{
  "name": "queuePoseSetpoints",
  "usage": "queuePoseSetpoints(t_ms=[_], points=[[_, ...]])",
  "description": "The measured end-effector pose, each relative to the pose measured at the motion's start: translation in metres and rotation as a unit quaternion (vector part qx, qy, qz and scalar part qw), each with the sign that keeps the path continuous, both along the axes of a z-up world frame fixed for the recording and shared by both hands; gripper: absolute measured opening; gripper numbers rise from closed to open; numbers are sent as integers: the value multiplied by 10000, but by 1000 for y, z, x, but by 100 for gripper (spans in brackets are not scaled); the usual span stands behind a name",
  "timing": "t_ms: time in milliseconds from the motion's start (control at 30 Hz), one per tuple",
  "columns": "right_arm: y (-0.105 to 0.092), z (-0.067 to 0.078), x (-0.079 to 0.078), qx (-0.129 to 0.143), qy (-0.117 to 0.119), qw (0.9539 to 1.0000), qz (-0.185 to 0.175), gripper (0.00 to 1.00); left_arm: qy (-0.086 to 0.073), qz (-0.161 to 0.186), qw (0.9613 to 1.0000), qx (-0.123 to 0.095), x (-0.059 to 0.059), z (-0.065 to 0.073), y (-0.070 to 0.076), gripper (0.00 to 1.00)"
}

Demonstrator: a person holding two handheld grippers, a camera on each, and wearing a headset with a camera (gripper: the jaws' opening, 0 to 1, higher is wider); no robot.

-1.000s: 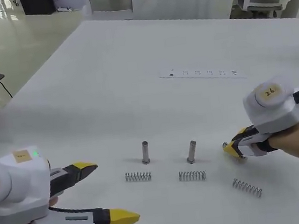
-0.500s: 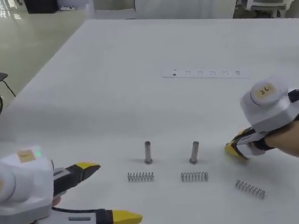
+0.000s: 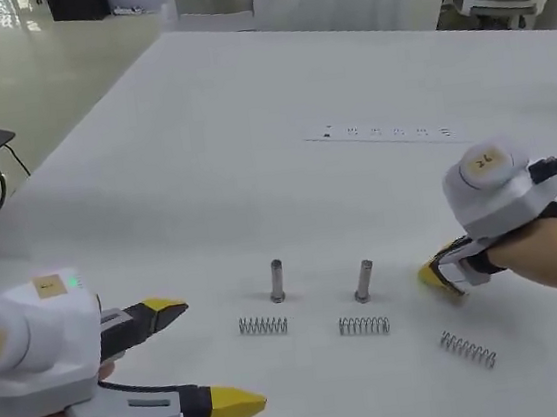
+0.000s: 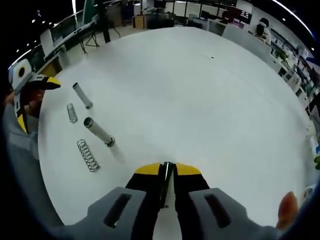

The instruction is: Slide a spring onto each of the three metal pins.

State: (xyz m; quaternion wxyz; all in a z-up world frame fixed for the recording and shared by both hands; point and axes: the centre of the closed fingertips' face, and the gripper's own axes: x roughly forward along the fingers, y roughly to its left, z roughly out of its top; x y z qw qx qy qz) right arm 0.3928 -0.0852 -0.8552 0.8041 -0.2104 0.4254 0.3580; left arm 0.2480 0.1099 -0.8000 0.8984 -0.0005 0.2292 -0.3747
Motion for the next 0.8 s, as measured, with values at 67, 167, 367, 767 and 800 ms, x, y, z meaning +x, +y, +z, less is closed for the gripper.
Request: queuePoseSetpoints(t_ms=[67, 167, 367, 767, 800], points=[[0, 0, 1, 3, 49, 10000, -84, 6, -1, -2, 10000, -9, 0, 0, 0, 82], [-1, 0, 0, 20, 72, 9998, -171, 6, -14, 8, 10000, -11, 0, 1, 0, 82], [-4, 0, 0, 13, 90, 9994, -345, 5, -33, 20, 10000, -12, 0, 2, 1, 82], [-11, 19, -6, 230, -63, 9987, -453, 5, -39, -22, 10000, 14, 0, 2, -1, 82], [-12, 20, -7, 242, -79, 9986, -463, 5, -37, -29, 10000, 15, 0, 2, -1, 82]])
